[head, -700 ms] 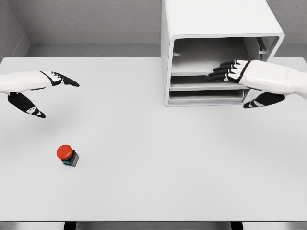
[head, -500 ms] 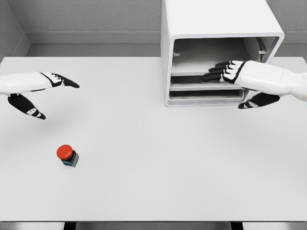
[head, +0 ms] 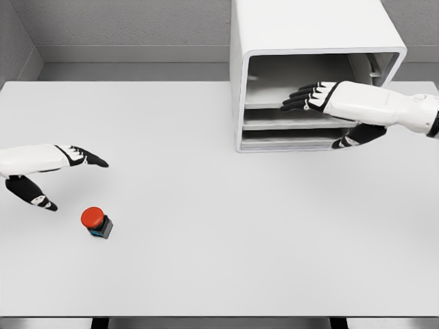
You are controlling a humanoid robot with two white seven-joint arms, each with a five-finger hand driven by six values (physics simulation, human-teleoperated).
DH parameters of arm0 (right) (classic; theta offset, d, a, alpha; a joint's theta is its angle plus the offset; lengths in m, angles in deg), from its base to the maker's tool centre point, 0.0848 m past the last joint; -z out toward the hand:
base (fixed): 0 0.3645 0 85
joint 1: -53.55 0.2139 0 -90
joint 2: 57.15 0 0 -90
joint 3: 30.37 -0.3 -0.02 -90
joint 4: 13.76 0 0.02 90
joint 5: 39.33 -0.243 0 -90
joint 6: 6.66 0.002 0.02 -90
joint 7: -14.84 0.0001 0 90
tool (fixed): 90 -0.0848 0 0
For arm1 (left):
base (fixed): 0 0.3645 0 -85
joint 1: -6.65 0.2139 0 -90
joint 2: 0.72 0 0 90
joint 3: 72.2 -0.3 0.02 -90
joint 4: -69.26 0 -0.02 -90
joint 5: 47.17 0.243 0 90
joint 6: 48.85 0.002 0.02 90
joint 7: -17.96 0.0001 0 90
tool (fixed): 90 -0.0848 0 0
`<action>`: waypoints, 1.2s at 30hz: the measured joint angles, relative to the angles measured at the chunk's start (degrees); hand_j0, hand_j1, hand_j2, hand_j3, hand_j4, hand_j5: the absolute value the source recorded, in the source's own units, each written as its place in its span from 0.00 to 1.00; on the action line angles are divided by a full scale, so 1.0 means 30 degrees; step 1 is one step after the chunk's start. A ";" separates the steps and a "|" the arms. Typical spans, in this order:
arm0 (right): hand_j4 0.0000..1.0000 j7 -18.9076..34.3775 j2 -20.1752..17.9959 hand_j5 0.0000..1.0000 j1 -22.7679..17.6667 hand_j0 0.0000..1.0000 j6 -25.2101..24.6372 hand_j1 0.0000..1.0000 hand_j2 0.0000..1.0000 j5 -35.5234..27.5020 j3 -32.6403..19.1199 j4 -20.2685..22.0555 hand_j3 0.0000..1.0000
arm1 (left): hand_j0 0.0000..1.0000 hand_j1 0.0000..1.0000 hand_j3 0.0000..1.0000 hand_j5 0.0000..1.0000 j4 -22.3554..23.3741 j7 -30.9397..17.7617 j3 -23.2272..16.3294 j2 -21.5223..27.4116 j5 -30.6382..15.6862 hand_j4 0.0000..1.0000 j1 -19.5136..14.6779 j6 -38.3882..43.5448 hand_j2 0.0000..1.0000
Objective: Slide open multi-storey tabletop storage cabinets and put open load switch and slide close multi-storey tabletop storage cabinets
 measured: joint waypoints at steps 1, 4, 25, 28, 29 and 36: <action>1.00 0.0122 0.0153 1.00 0.0029 1.00 0.0001 1.00 1.00 0.0035 0.0008 -0.0178 1.00 | 1.00 1.00 1.00 1.00 -0.0073 -0.0010 0.0179 0.0020 0.0000 1.00 0.0118 0.0002 1.00; 1.00 0.0692 0.0468 1.00 0.0322 1.00 0.0002 1.00 1.00 0.0136 0.0031 -0.0521 1.00 | 1.00 1.00 1.00 1.00 -0.0305 0.0030 0.0458 0.0062 0.0113 1.00 0.0352 0.0007 1.00; 1.00 0.1781 0.3529 1.00 0.1699 1.00 0.0010 1.00 1.00 0.0577 0.0587 -0.6065 1.00 | 1.00 1.00 1.00 1.00 -0.1817 0.0013 0.1049 0.0148 0.0933 1.00 0.2052 0.0009 1.00; 1.00 0.1795 0.3766 1.00 0.1816 1.00 0.0010 1.00 1.00 0.0635 0.0604 -0.6561 1.00 | 1.00 1.00 1.00 1.00 -0.2101 0.0019 0.1048 0.0109 0.1026 1.00 0.2192 0.0008 1.00; 1.00 0.1800 0.3823 1.00 0.1875 1.00 0.0008 1.00 1.00 0.0654 0.0607 -0.6656 1.00 | 1.00 1.00 1.00 1.00 -0.2210 0.0021 0.1050 0.0098 0.1031 1.00 0.2227 0.0010 1.00; 1.00 0.1812 0.3961 1.00 0.1874 1.00 0.0009 1.00 1.00 0.0980 0.0615 -0.6859 1.00 | 1.00 1.00 1.00 1.00 -0.2937 0.0000 0.1053 0.0122 0.1145 1.00 0.2579 0.0009 1.00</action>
